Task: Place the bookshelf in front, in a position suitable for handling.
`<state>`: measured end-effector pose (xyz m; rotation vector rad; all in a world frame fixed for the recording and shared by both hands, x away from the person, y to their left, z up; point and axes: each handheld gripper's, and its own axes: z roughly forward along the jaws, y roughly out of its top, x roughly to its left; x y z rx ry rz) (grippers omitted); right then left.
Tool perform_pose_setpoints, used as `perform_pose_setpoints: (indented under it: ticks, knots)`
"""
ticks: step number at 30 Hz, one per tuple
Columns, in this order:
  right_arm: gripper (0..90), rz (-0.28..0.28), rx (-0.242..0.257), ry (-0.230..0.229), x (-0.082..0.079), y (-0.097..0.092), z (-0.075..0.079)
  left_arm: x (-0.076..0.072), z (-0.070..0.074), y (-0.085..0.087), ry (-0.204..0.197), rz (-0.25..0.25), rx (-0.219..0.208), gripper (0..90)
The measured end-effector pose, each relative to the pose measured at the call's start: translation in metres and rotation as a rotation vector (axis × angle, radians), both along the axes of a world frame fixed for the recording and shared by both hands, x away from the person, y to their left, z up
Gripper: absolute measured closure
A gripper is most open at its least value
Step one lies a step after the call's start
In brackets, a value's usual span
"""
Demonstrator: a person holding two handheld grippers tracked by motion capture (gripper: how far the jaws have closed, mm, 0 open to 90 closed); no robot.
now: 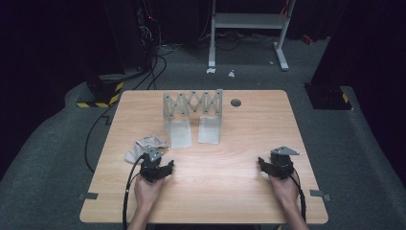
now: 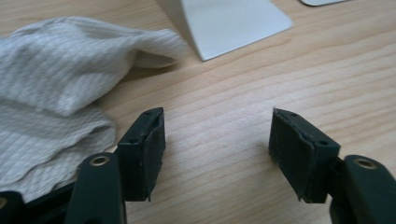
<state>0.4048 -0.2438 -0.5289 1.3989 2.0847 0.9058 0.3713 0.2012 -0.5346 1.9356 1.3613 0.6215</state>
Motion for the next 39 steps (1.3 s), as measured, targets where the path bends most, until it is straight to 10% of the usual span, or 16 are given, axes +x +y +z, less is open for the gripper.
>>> perform_pose_setpoints:
  ticks: [13,39]
  knots:
    - [47.2,0.013,-0.019,0.010,0.000,0.003,0.004,0.004,0.005,0.002,0.006,0.025,-0.033,40.3]
    - [59.0,0.202,0.109,0.054,0.040,0.059,0.013,0.032,0.038,0.005,-0.008,0.073,-0.070,40.8]
